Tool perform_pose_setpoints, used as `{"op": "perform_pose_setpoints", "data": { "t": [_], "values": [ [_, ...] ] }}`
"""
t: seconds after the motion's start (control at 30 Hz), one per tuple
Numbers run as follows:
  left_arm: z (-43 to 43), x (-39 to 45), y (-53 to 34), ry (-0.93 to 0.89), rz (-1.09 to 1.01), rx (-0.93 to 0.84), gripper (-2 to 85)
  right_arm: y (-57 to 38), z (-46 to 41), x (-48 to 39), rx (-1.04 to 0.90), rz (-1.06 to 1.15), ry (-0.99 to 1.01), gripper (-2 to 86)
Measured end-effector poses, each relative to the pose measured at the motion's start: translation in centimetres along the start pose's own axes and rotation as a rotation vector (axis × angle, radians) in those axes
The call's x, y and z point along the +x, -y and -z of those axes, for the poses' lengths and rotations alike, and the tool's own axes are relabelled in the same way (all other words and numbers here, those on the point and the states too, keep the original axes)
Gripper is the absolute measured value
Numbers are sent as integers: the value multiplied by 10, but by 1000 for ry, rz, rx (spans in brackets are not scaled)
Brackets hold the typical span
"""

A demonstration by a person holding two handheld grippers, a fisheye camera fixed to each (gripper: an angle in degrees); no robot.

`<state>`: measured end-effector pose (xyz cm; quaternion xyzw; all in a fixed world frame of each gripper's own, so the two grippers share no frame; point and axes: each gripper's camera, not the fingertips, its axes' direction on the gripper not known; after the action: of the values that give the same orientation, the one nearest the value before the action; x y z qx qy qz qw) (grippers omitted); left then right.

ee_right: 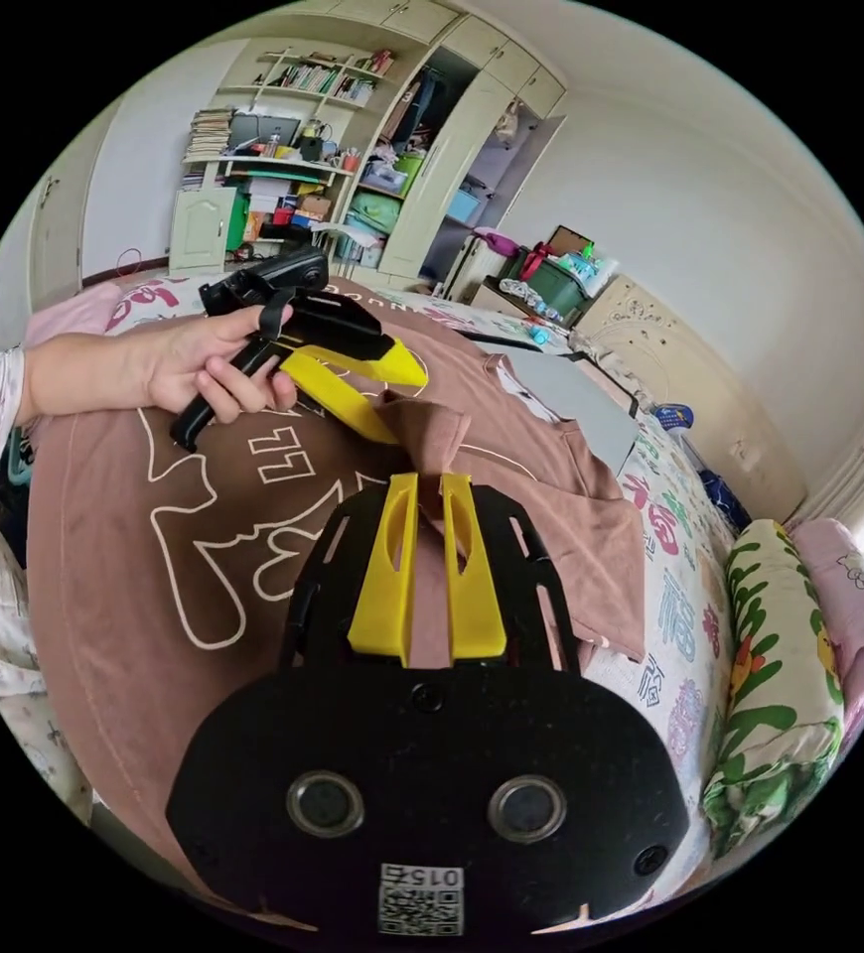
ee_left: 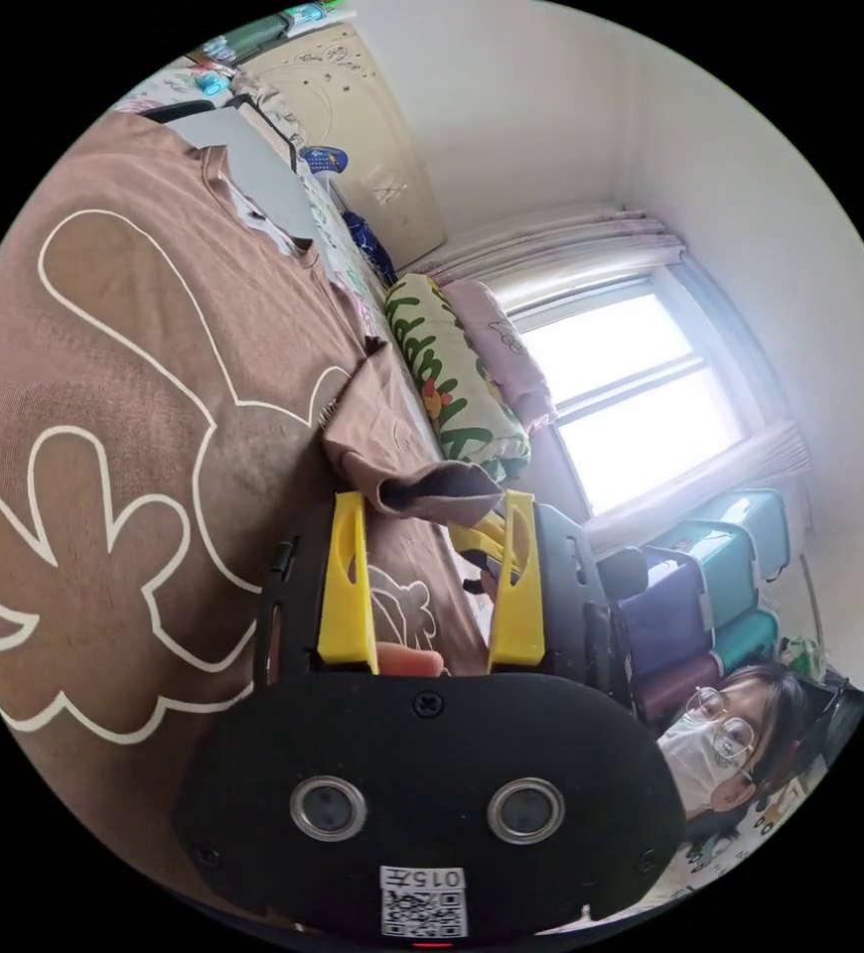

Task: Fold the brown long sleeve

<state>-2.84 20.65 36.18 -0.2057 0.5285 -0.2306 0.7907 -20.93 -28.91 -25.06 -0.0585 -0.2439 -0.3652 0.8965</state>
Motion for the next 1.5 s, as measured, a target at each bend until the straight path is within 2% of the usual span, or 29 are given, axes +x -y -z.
{"op": "perform_pose_setpoints", "data": {
  "t": [0.07, 0.17, 0.23, 0.33, 0.43, 0.57, 0.7, 0.83, 0.97, 1.1, 1.33, 1.43, 1.5],
  "values": [
    [-9, -8, -8, 51, 1, -26, 165, -25, -6, -9, 23, 11, 37, 49],
    [-28, -23, -20, 123, 23, -86, 112, -50, -28, -23, -14, 66, -62, 46],
    [-38, -22, -25, 140, -4, -118, 76, -64, -37, -21, -8, 63, -3, 46],
    [-46, -17, -36, 168, -55, -122, 29, -93, -36, 0, 44, 54, 47, 64],
    [-41, 3, -45, 156, -97, -104, 14, -133, -41, 48, 64, -33, -29, 89],
    [-16, 69, -73, 271, -266, -108, 8, -191, -87, 101, -155, -86, -210, 124],
    [27, 96, -133, 298, -299, -87, 5, -227, -135, 123, -290, -85, -177, 135],
    [43, 98, -178, 356, -321, -95, 4, -238, -170, 135, -327, -114, -223, 129],
    [46, 88, -211, 331, -288, -100, 1, -251, -202, 143, -359, -85, -366, 87],
    [41, 88, -238, 342, -277, -101, 0, -277, -231, 156, -447, -60, -345, 50],
    [18, 94, -263, 443, -278, -210, 15, -344, -213, 180, -334, -177, -320, 50],
    [29, 132, -275, 603, -390, -185, 62, -366, -173, 179, -260, -170, -276, 60],
    [34, 166, -281, 745, -498, -130, 88, -365, -124, 159, -138, -96, -141, 82]
  ]
}}
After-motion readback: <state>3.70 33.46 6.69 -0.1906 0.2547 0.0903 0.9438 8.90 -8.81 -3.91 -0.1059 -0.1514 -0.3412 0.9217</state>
